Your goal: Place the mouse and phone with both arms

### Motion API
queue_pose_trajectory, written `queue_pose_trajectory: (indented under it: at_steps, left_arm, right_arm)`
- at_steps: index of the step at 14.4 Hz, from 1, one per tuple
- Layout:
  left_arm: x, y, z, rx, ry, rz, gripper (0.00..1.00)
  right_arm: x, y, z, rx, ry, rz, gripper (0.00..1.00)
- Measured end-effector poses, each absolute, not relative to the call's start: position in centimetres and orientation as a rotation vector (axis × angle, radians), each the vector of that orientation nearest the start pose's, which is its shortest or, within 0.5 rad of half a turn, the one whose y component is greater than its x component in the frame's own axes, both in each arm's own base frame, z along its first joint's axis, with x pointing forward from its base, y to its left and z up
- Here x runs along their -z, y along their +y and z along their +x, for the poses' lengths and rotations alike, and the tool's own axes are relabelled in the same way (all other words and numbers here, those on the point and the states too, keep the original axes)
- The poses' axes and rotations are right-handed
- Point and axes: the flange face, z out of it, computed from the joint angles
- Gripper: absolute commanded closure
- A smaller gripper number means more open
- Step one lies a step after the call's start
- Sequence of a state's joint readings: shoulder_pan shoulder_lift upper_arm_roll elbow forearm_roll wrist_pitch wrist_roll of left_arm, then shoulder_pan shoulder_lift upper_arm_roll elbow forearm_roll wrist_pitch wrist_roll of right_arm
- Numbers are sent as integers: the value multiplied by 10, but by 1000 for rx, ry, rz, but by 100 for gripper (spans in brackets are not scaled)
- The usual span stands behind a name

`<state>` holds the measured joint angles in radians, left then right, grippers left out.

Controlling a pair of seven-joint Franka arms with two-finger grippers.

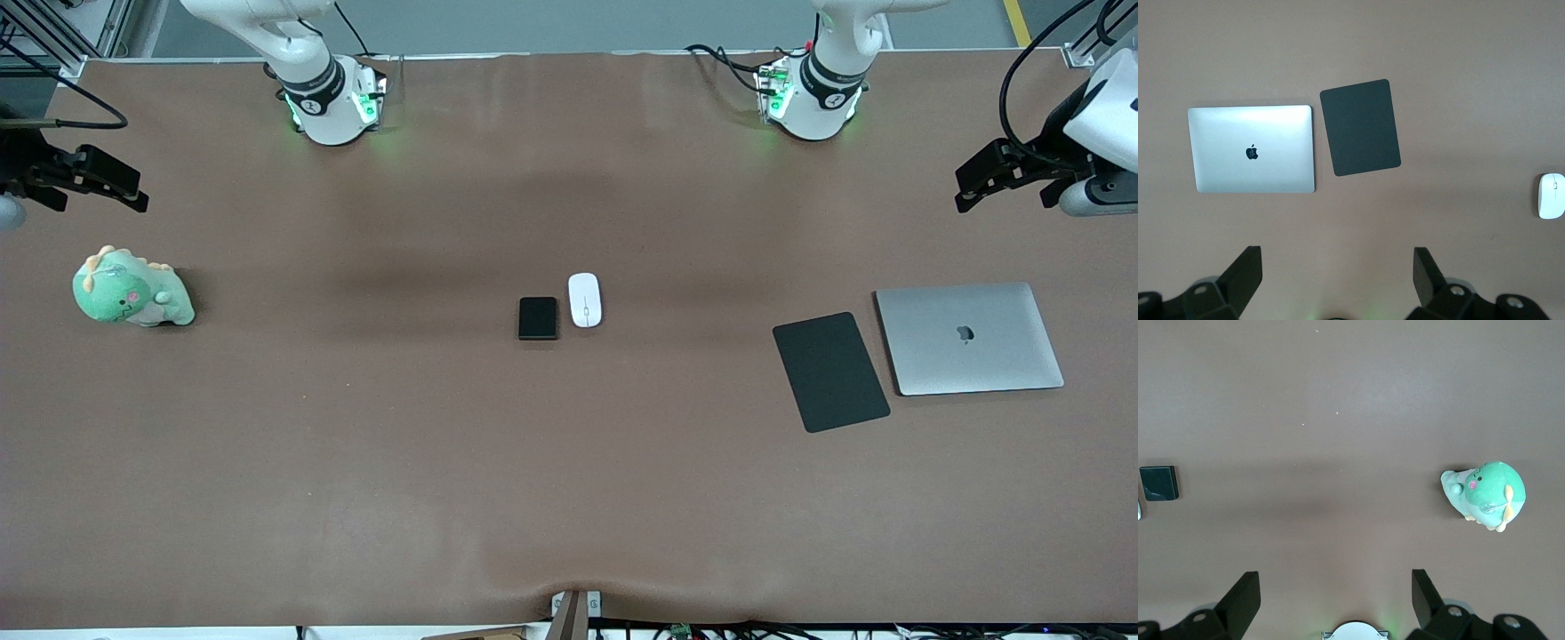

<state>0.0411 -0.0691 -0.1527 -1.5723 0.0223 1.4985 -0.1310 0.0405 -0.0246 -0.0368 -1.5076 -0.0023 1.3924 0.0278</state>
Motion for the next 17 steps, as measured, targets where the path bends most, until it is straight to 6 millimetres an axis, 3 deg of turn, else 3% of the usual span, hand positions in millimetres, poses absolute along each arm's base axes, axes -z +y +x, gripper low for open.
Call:
queue_pose_trajectory:
  at_steps: [12, 14, 17]
  left_arm:
    - [-647, -63, 525, -25, -21, -3108, 0]
    - [-637, -75, 529, -56, 13, -3106, 0]
    - [-616, -111, 536, -101, 42, -3104, 0]
  right_arm:
    - [-652, 1, 528, -144, 39, -3141, 0]
    - [-652, 1, 528, -145, 39, -3141, 0]
    - [-651, 1, 528, -146, 40, -3141, 0]
